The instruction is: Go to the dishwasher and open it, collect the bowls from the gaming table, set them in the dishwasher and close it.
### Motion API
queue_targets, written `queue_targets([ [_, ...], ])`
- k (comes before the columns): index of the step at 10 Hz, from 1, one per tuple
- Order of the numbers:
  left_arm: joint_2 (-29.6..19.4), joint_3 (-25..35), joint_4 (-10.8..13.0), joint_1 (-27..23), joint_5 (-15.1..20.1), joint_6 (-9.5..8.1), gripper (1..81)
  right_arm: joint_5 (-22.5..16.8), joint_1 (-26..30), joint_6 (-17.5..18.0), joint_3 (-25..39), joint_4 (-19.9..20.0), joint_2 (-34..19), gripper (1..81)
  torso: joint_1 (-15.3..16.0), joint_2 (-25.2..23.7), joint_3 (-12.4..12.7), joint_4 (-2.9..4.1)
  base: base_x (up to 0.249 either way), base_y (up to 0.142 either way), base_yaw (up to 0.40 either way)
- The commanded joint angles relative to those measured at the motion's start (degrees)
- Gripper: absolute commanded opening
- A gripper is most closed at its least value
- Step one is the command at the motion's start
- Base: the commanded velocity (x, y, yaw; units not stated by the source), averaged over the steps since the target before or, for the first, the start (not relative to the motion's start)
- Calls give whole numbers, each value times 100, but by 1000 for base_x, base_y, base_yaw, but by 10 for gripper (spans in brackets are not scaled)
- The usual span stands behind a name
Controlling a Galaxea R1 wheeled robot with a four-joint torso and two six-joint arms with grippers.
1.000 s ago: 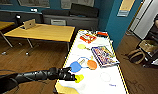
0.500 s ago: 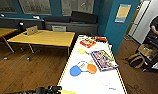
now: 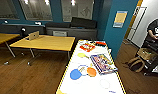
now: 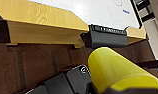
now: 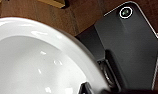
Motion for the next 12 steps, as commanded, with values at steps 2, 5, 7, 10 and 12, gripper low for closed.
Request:
queue_targets([
  [2,-32,-420,993,455,-523,45,10,-96,169,-7,141,-138,-155,10,-2,-2,-5,0,0,0,0],
  [5,487,-1511,1248,1342,-1491,54,10,27,99,-7,-18,-121,-103,10,-5,-2,-5,0,0,0,0],
  [7,733,-2211,1283,1703,-1927,54,10,27,11,-7,-218,-130,-15,10,-7,-2,-2,0,0,0,0],
  [10,969,-3179,1292,2099,-2825,28,10,27,-60,-24,-508,-164,265,10,-7,-4,0,0,0,0,0],
  [12,1190,-3568,1301,2337,-2924,45,10,27,-94,-24,-729,-235,451,10,-9,-4,0,0,0,0,0],
])
